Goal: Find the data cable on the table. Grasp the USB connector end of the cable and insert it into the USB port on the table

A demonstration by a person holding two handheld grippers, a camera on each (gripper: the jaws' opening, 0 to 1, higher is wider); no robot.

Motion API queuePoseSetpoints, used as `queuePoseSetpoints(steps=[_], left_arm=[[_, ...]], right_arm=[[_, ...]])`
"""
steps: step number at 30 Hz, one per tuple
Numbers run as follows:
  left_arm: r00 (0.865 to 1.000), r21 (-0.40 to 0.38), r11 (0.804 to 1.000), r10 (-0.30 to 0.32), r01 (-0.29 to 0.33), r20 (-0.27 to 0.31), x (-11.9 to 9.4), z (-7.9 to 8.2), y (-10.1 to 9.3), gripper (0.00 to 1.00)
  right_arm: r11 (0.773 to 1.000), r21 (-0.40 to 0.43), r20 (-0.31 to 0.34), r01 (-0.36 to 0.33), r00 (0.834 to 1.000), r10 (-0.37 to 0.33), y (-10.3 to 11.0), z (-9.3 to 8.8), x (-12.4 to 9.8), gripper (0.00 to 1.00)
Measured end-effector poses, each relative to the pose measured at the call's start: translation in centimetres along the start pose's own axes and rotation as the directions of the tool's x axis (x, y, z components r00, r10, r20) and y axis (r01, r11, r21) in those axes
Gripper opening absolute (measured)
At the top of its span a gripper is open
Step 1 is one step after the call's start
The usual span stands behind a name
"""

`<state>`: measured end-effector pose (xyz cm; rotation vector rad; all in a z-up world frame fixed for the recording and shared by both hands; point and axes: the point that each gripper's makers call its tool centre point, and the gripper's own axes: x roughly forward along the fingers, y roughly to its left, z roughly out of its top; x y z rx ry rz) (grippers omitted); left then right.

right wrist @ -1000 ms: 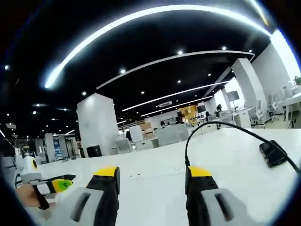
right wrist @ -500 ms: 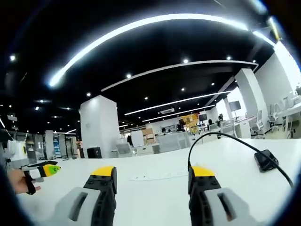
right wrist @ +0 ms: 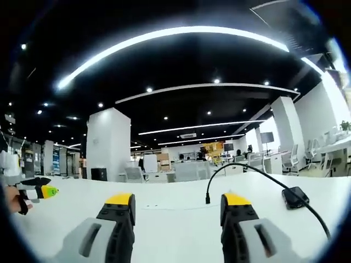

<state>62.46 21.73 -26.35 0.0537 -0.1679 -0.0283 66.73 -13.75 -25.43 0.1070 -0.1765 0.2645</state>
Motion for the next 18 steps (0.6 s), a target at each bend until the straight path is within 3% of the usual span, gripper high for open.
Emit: queuePoseSetpoints(steps=[9,13,18], left_arm=[[1.000,0.024,1.000,-0.004,0.005,-0.029,0.0,-0.8,-0.1,0.75],[0.999,0.022,1.000,-0.013,0.014,-0.041,-0.2,-1.0,-0.1,0.70],[0.999,0.022,1.000,-0.022,0.023,-0.043,-0.2,-1.1,-0.4,0.77]], right_arm=[[0.999,0.049,-0.008,0.019,1.000,-0.018,-1.0,-0.8,0.2,0.64],[0.999,-0.005,-0.042,0.038,0.998,-0.038,-1.2,-1.9,0.5,0.64],[0.999,-0.027,-0.061,0.028,0.998,-0.030,-0.7,-2.4,0.6,0.64]])
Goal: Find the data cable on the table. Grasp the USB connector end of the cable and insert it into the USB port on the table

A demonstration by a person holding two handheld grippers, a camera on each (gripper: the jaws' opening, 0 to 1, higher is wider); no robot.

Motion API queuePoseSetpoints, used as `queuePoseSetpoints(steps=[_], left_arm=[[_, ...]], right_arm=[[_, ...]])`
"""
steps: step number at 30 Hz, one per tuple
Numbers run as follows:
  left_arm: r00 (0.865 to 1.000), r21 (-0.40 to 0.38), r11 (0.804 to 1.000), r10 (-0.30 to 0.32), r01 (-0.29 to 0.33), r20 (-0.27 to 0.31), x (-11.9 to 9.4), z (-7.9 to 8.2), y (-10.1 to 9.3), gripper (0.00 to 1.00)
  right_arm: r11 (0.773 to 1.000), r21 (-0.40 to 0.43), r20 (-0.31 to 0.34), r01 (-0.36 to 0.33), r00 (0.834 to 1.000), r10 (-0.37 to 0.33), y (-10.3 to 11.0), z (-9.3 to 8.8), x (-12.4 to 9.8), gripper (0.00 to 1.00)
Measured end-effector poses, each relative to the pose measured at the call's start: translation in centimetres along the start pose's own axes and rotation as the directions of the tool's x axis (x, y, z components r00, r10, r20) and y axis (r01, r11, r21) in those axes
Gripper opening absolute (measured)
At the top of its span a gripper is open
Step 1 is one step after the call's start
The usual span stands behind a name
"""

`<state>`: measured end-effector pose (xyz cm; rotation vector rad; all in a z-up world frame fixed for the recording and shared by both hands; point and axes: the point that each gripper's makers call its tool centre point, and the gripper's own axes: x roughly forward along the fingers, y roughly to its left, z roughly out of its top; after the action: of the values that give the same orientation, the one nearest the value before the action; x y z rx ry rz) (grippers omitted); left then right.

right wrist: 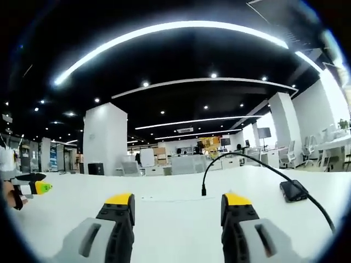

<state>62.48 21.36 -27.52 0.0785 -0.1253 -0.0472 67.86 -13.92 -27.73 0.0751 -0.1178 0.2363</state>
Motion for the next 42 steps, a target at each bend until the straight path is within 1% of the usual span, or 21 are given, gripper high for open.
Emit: queuePoseSetpoints(steps=[3,10,14,16,20,25,33,37,42], left_arm=[[1.000,0.004,1.000,-0.011,0.011,-0.001,0.0,0.0,-0.4,0.77],[1.000,-0.001,1.000,-0.006,0.006,-0.008,0.0,-0.2,-0.2,0.77],[1.000,0.009,1.000,0.001,-0.001,0.003,-0.2,0.1,-0.1,0.77],[1.000,0.010,1.000,0.001,-0.001,0.001,-0.2,0.0,-0.1,0.77],[1.000,0.003,1.000,-0.008,0.008,-0.015,-0.1,-0.5,-0.4,0.77],[1.000,0.010,1.000,-0.018,0.018,-0.013,-0.2,-0.4,-0.7,0.77],[1.000,-0.002,1.000,-0.027,0.027,-0.006,-0.2,-0.2,-0.8,0.77],[0.999,0.001,0.999,-0.040,0.040,-0.018,0.0,-0.5,-1.1,0.77],[0.998,0.002,0.998,-0.055,0.055,-0.021,0.0,-0.6,-1.6,0.77]], right_arm=[[1.000,-0.022,-0.015,0.001,1.000,-0.001,0.1,-0.3,-0.1,0.64],[1.000,-0.016,-0.010,0.016,1.000,-0.017,-0.5,-0.5,-0.2,0.63],[1.000,-0.009,-0.010,0.019,1.000,-0.019,-0.7,-0.5,-0.2,0.63],[1.000,-0.016,-0.008,0.017,1.000,-0.017,-0.6,-0.5,-0.2,0.63],[1.000,-0.027,-0.014,0.009,1.000,-0.010,-0.4,-0.7,-0.1,0.62],[1.000,-0.023,-0.017,0.012,1.000,-0.012,-0.6,-0.8,-0.2,0.62],[1.000,-0.021,-0.017,0.015,1.000,-0.016,-0.6,-0.8,-0.2,0.62],[1.000,-0.018,-0.015,0.012,1.000,-0.013,-0.5,-0.7,-0.2,0.62],[1.000,-0.021,-0.018,0.005,1.000,-0.005,-0.3,-0.8,-0.1,0.62]])
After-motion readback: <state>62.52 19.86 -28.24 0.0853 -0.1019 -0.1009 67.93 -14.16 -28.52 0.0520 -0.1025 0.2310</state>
